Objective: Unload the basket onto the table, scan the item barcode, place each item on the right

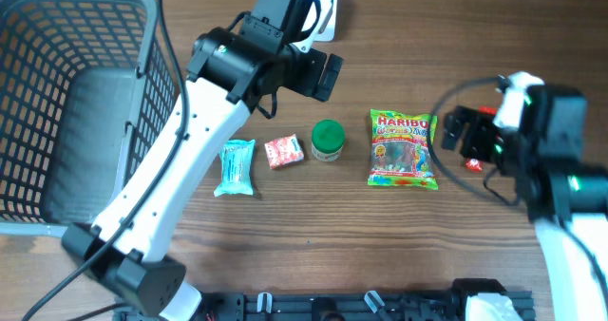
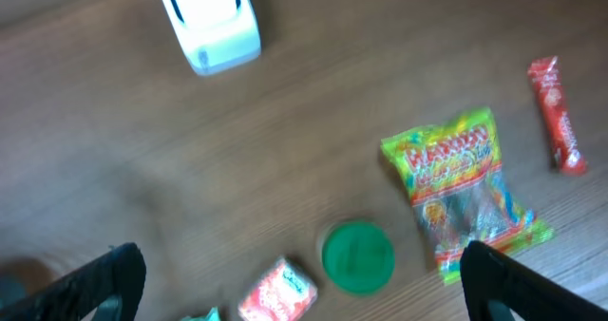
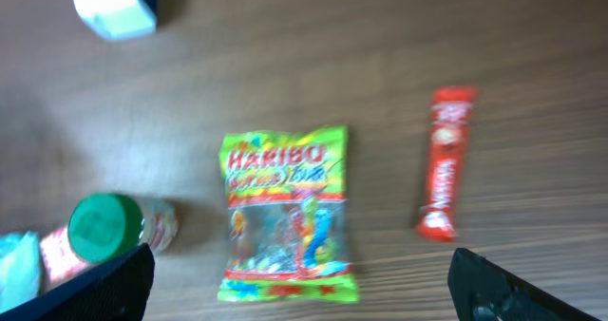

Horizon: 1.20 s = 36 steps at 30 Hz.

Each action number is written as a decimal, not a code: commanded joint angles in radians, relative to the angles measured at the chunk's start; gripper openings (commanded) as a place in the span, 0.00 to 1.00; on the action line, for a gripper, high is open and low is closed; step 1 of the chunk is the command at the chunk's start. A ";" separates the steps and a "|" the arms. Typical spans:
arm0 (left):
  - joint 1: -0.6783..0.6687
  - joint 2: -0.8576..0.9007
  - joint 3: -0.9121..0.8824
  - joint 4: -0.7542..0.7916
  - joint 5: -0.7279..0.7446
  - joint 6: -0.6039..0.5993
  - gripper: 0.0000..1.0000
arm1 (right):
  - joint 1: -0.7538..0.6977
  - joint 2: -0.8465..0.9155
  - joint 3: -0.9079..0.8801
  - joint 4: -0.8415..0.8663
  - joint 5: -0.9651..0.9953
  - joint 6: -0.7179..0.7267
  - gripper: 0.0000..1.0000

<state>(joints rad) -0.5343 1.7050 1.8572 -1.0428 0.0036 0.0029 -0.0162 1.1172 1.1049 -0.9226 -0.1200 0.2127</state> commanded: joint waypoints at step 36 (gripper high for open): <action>0.011 -0.880 -0.068 0.080 -0.921 0.161 1.00 | -0.249 1.040 0.245 0.129 0.321 0.233 0.04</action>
<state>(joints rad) -0.5282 0.8364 1.7885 -0.9581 -0.8867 0.1814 -0.2317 2.0712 1.3937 -0.7895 0.0887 0.4278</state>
